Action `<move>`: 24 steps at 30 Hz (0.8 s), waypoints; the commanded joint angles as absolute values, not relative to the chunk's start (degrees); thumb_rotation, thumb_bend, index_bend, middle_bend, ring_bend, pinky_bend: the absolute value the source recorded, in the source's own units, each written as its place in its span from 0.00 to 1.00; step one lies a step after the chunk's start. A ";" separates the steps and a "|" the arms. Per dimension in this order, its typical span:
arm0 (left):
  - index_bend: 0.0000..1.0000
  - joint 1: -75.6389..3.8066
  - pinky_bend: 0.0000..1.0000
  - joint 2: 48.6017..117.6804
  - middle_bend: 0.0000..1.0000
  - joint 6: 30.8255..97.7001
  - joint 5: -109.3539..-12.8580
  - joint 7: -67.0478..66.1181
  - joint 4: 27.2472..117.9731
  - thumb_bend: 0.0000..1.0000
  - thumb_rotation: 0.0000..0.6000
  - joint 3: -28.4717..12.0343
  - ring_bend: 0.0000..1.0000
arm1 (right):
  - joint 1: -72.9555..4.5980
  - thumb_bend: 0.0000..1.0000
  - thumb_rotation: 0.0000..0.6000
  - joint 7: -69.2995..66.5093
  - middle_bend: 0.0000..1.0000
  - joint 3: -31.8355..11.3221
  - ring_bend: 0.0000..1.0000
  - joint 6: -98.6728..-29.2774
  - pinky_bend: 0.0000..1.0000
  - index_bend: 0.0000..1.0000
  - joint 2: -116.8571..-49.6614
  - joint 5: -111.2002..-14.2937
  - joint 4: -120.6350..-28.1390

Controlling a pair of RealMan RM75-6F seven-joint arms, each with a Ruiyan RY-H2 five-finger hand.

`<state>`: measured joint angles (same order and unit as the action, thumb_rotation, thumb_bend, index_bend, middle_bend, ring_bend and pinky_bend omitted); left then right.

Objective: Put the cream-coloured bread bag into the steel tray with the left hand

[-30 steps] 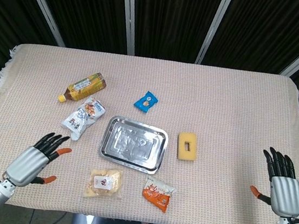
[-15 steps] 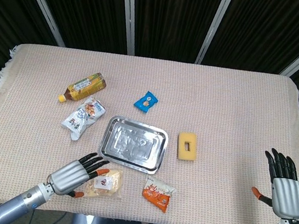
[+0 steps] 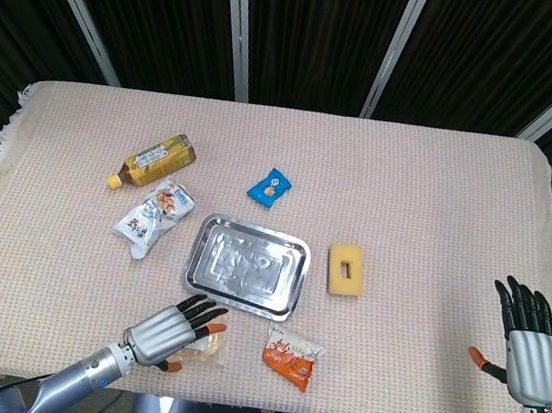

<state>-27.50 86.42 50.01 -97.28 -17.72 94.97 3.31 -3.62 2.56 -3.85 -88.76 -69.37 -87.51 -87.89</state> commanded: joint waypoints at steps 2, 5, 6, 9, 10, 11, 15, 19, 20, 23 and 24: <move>0.19 -27.49 0.00 87.63 0.00 49.87 -96.57 -17.65 93.59 0.01 1.00 4.27 0.00 | -3.50 0.00 1.00 2.62 0.00 -3.86 0.00 -88.75 0.00 0.01 -69.30 -87.33 -87.96; 0.24 -27.47 0.06 88.72 0.00 50.08 -96.34 -16.58 92.43 0.05 1.00 4.93 0.00 | -3.58 0.00 1.00 2.74 0.00 -3.87 0.00 -88.59 0.00 0.01 -69.31 -87.38 -88.04; 0.26 -27.42 0.10 89.07 0.00 50.31 -96.31 -16.05 91.99 0.07 1.00 5.07 0.00 | -3.59 0.00 1.00 2.77 0.00 -3.86 0.00 -88.58 0.00 0.01 -69.31 -87.43 -88.08; 0.40 -27.00 0.28 90.66 0.00 51.97 -96.14 -12.90 90.34 0.23 1.00 5.15 0.02 | -3.58 0.00 1.00 2.85 0.00 -3.85 0.00 -88.51 0.00 0.01 -69.33 -87.43 -88.12; 0.45 -26.80 0.34 91.23 0.01 52.98 -96.37 -11.82 89.71 0.29 1.00 5.04 0.04 | -3.58 0.00 1.00 2.91 0.00 -3.85 0.00 -88.45 0.00 0.01 -69.36 -87.37 -88.09; 0.48 -26.46 0.37 92.13 0.01 54.79 -97.01 -10.42 88.54 0.32 1.00 4.89 0.06 | -3.58 0.00 1.00 3.00 0.00 -3.86 0.00 -88.34 0.00 0.01 -69.39 -87.25 -88.08; 0.61 -25.70 0.49 94.10 0.12 59.45 -98.70 -6.78 85.60 0.42 1.00 4.52 0.18 | -3.64 0.00 1.00 3.18 0.00 -3.88 0.00 -88.24 0.00 0.01 -69.46 -87.28 -88.13; 0.66 -24.92 0.53 95.90 0.18 66.58 -101.18 -0.95 83.11 0.45 1.00 3.44 0.24 | -3.63 0.00 1.00 3.54 0.00 -3.95 0.00 -88.19 0.00 0.01 -69.45 -87.19 -88.30; 0.66 -24.87 0.53 96.00 0.18 67.52 -101.55 -0.05 82.75 0.45 1.00 3.40 0.24 | -3.65 0.00 1.00 3.60 0.00 -3.97 0.00 -88.16 0.00 0.01 -69.44 -87.16 -88.35; 0.65 -24.95 0.53 95.36 0.18 70.06 -102.46 2.24 82.37 0.44 1.00 3.05 0.24 | -3.71 0.00 1.00 3.80 0.00 -3.97 0.00 -88.00 0.00 0.01 -69.40 -87.16 -88.54; 0.65 -25.05 0.53 95.06 0.18 70.71 -102.65 2.55 82.42 0.44 1.00 2.77 0.23 | -3.74 0.00 1.00 3.86 0.00 -3.98 0.00 -87.94 0.00 0.01 -69.38 -87.16 -88.59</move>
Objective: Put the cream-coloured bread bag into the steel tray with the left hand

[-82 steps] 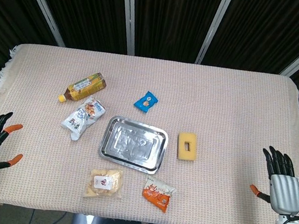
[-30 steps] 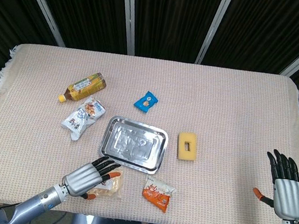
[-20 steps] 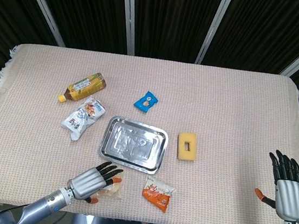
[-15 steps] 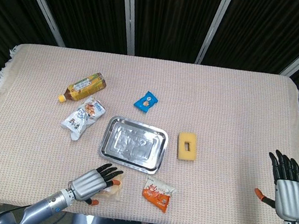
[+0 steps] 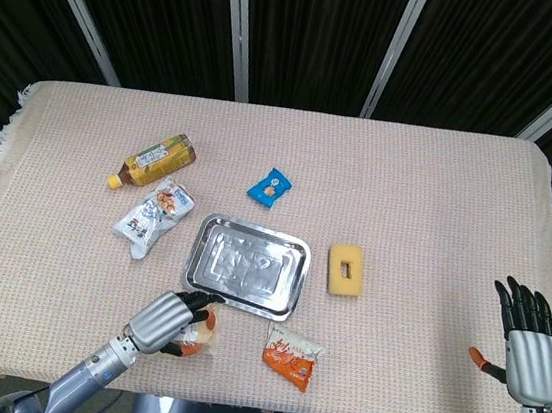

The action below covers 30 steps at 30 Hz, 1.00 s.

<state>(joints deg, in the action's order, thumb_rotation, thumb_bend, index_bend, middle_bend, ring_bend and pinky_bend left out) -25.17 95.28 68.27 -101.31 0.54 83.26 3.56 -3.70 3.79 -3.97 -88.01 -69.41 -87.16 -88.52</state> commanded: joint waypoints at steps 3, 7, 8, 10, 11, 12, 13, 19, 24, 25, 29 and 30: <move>0.65 -25.40 0.53 93.83 0.17 72.32 -102.20 3.46 82.70 0.44 1.00 1.24 0.23 | -3.83 0.00 1.00 4.04 0.00 -4.04 0.00 -87.80 0.00 0.01 -69.36 -87.12 -88.69; 0.64 -26.60 0.53 92.42 0.17 72.36 -99.67 3.48 82.99 0.44 1.00 -2.31 0.23 | -3.98 0.00 1.00 4.21 0.00 -4.11 0.00 -87.61 0.00 0.01 -69.35 -87.14 -88.85; 0.64 -26.97 0.53 92.19 0.17 71.95 -98.86 3.42 82.96 0.44 1.00 -3.11 0.23 | -3.99 0.00 1.00 4.20 0.00 -4.10 0.00 -87.56 0.00 0.01 -69.38 -87.12 -88.85; 0.64 -27.86 0.53 91.90 0.17 70.76 -97.14 3.20 82.74 0.44 1.00 -4.66 0.23 | -4.09 0.00 1.00 4.25 0.00 -4.13 0.00 -87.41 0.00 0.01 -69.39 -87.11 -88.94; 0.64 -28.71 0.53 91.83 0.17 69.74 -95.91 2.97 82.54 0.44 1.00 -5.92 0.23 | -4.10 0.00 1.00 4.26 0.00 -4.10 0.00 -87.31 0.00 0.01 -69.42 -87.06 -88.86; 0.64 -29.35 0.53 91.88 0.17 69.00 -95.15 2.71 82.39 0.44 1.00 -6.72 0.23 | -4.11 0.00 1.00 4.25 0.00 -4.11 0.00 -87.26 0.00 0.01 -69.41 -87.03 -88.81; 0.63 -30.07 0.53 91.99 0.17 68.09 -94.37 2.26 82.09 0.44 1.00 -7.53 0.23 | -4.16 0.00 1.00 4.26 0.00 -4.11 0.00 -87.18 0.00 0.01 -69.40 -87.05 -88.83; 0.60 -35.06 0.53 93.82 0.16 60.99 -89.21 -1.20 79.66 0.44 1.00 -11.39 0.22 | -4.22 0.00 1.00 4.52 0.00 -4.15 0.00 -87.21 0.00 0.01 -69.49 -87.12 -88.96; 0.34 -38.72 0.21 96.17 0.03 56.78 -86.37 -4.81 78.40 0.17 1.00 -12.96 0.05 | -4.08 0.00 1.00 4.72 0.00 -4.15 0.00 -87.20 0.00 0.01 -69.44 -86.84 -89.05; 0.24 -39.24 0.09 96.27 0.00 55.78 -85.91 -5.60 78.66 0.10 1.00 -12.86 0.01 | -4.06 0.00 1.00 4.71 0.00 -4.16 0.00 -87.23 0.00 0.01 -69.43 -86.82 -89.07; 0.02 -40.61 0.00 96.71 0.00 54.43 -84.48 -7.77 81.09 0.00 1.00 -13.21 0.00 | -3.96 0.00 1.00 4.82 0.00 -4.16 0.00 -87.29 0.00 0.01 -69.41 -86.72 -89.06; 0.01 -40.77 0.00 96.71 0.00 54.49 -84.26 -8.01 81.97 0.00 1.00 -13.19 0.00 | -3.93 0.00 1.00 4.86 0.00 -4.15 0.00 -87.26 0.00 0.01 -69.39 -86.65 -89.09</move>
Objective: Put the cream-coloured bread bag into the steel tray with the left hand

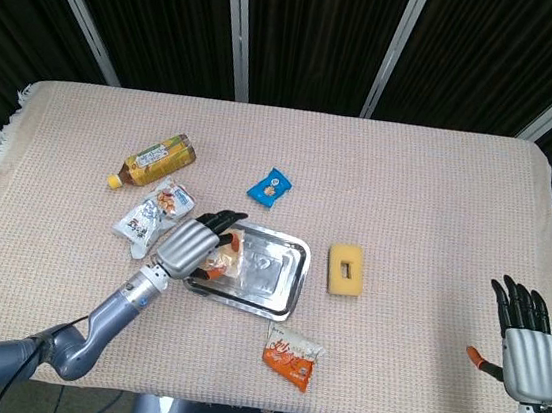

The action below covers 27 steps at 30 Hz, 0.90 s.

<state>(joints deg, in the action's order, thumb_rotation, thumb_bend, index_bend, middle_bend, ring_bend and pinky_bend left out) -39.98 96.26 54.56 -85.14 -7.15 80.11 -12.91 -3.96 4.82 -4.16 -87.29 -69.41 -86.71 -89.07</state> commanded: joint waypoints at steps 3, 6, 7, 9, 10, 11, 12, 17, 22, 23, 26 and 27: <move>0.00 -40.70 0.00 95.81 0.00 55.28 -84.51 -8.17 84.46 0.00 1.00 -12.82 0.00 | -3.77 0.00 1.00 4.76 0.00 -4.14 0.00 -87.44 0.00 0.01 -69.33 -86.59 -89.11; 0.00 -39.82 0.00 94.35 0.00 56.90 -85.30 -7.68 86.15 0.00 1.00 -11.95 0.00 | -3.64 0.00 1.00 4.77 0.00 -4.13 0.00 -87.49 0.00 0.01 -69.25 -86.41 -89.09; 0.00 -39.23 0.00 93.33 0.00 57.95 -85.68 -7.51 87.00 0.00 1.00 -11.61 0.00 | -3.61 0.00 1.00 4.73 0.00 -4.12 0.00 -87.49 0.00 0.01 -69.22 -86.40 -89.10; 0.00 -38.38 0.00 91.82 0.00 59.28 -86.04 -8.04 88.00 0.00 1.00 -11.14 0.00 | -3.65 0.00 1.00 4.72 0.00 -4.11 0.00 -87.43 0.00 0.01 -69.26 -86.45 -89.13; 0.00 -37.84 0.00 90.88 0.00 60.08 -86.24 -8.59 88.60 0.00 1.00 -10.87 0.00 | -3.67 0.00 1.00 4.69 0.00 -4.11 0.00 -87.41 0.00 0.01 -69.27 -86.47 -89.07; 0.00 -36.80 0.00 89.30 0.00 61.40 -86.35 -9.41 89.66 0.00 1.00 -10.40 0.00 | -3.72 0.00 1.00 4.62 0.00 -4.10 0.00 -87.33 0.00 0.01 -69.34 -86.51 -88.95; 0.01 -36.02 0.00 88.21 0.00 62.36 -86.40 -9.82 90.44 0.01 1.00 -10.08 0.00 | -3.76 0.00 1.00 4.61 0.00 -4.14 0.00 -87.33 0.00 0.01 -69.35 -86.55 -88.95; 0.08 -31.28 0.00 82.49 0.00 67.19 -85.64 -10.36 93.71 0.09 1.00 -8.13 0.00 | -4.02 0.00 1.00 4.53 0.00 -4.26 0.00 -87.02 0.00 0.01 -69.38 -86.56 -88.75; 0.14 -25.87 0.00 75.99 0.00 72.23 -85.75 -8.79 96.15 0.09 1.00 -5.03 0.00 | -4.44 0.00 1.00 4.47 0.00 -4.42 0.00 -86.52 0.00 0.01 -69.46 -86.58 -88.63; 0.14 -24.88 0.00 75.14 0.00 73.24 -85.90 -8.29 96.22 0.09 1.00 -4.45 0.00 | -4.52 0.00 1.00 4.47 0.00 -4.45 0.00 -86.43 0.00 0.01 -69.47 -86.59 -88.61; 0.15 -21.69 0.00 72.49 0.00 76.20 -86.33 -6.40 96.25 0.09 1.00 -2.38 0.00 | -4.86 0.00 1.00 4.46 0.00 -4.56 0.00 -86.08 0.00 0.01 -69.57 -86.67 -88.54; 0.15 -20.39 0.00 71.57 0.00 77.41 -86.42 -5.60 96.27 0.09 1.00 -1.60 0.00 | -5.01 0.00 1.00 4.48 0.00 -4.59 0.00 -85.89 0.00 0.01 -69.61 -86.68 -88.52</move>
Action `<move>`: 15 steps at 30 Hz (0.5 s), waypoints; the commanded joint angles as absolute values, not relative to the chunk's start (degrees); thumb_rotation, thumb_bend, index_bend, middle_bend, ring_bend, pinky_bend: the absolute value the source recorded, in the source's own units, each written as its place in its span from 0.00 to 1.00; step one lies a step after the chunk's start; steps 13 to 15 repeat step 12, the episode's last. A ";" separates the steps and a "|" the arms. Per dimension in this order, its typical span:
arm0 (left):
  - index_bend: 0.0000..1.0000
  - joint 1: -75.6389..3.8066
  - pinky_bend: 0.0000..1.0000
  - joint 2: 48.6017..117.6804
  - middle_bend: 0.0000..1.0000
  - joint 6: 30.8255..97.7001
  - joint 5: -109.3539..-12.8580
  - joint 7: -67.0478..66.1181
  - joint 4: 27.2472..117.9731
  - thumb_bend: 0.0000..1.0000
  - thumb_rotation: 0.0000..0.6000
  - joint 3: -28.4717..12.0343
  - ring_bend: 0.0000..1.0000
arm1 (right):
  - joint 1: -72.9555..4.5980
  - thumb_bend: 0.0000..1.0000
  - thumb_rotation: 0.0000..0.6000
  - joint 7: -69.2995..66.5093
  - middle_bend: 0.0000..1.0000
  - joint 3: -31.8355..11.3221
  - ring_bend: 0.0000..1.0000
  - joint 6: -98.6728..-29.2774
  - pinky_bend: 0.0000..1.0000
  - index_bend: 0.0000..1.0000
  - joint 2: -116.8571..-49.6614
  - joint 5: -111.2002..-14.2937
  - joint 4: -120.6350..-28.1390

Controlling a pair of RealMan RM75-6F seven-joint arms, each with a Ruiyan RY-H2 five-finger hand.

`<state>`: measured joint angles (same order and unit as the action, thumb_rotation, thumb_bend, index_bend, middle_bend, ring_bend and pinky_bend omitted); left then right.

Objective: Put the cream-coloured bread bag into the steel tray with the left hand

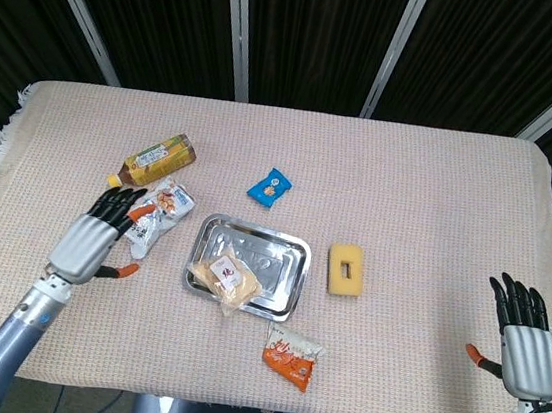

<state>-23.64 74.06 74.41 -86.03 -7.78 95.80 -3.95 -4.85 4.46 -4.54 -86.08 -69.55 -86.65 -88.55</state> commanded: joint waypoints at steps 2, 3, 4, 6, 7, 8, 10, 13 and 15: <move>0.16 -18.56 0.00 70.55 0.00 79.30 -86.63 -4.38 96.16 0.09 1.00 -0.62 0.00 | -5.23 0.00 1.00 4.51 0.00 -4.62 0.00 -85.66 0.00 0.01 -69.66 -86.77 -88.53; 0.16 -17.60 0.00 70.17 0.00 80.34 -86.77 -3.76 96.04 0.09 1.00 -0.13 0.00 | -5.32 0.00 1.00 4.55 0.00 -4.64 0.00 -85.57 0.00 0.01 -69.68 -86.80 -88.54; 0.16 -16.26 0.00 69.70 0.00 81.83 -87.14 -2.91 95.72 0.09 1.00 0.58 0.00 | -5.45 0.00 1.00 4.57 0.00 -4.68 0.00 -85.48 0.00 0.01 -69.73 -86.85 -88.54; 0.17 -14.44 0.00 69.25 0.00 83.67 -87.25 -1.80 95.24 0.09 1.00 1.45 0.00 | -5.61 0.00 1.00 4.58 0.00 -4.72 0.00 -85.36 0.00 0.01 -69.80 -86.93 -88.52; 0.17 -13.13 0.00 69.11 0.00 84.99 -87.33 -0.90 94.92 0.09 1.00 2.03 0.00 | -5.72 0.00 1.00 4.58 0.00 -4.73 0.00 -85.27 0.00 0.01 -69.86 -87.00 -88.52; 0.17 -12.33 0.00 69.06 0.00 85.80 -87.43 -0.38 94.69 0.09 1.00 2.40 0.00 | -5.80 0.00 1.00 4.61 0.00 -4.72 0.00 -85.20 0.00 0.01 -69.89 -87.05 -88.52; 0.17 -10.97 0.00 69.04 0.00 87.10 -87.72 0.19 94.19 0.09 1.00 3.07 0.00 | -5.92 0.00 1.00 4.66 0.00 -4.71 0.00 -85.11 0.00 0.01 -69.94 -87.16 -88.55; 0.17 -9.39 0.00 68.96 0.00 88.56 -87.94 0.76 93.81 0.09 1.00 3.79 0.00 | -5.99 0.00 1.00 4.72 0.00 -4.75 0.00 -85.10 0.00 0.01 -69.98 -87.14 -88.56; 0.17 -9.39 0.00 68.96 0.00 88.56 -87.94 0.76 93.81 0.09 1.00 3.79 0.00 | -5.99 0.00 1.00 4.72 0.00 -4.75 0.00 -85.10 0.00 0.01 -69.98 -87.14 -88.56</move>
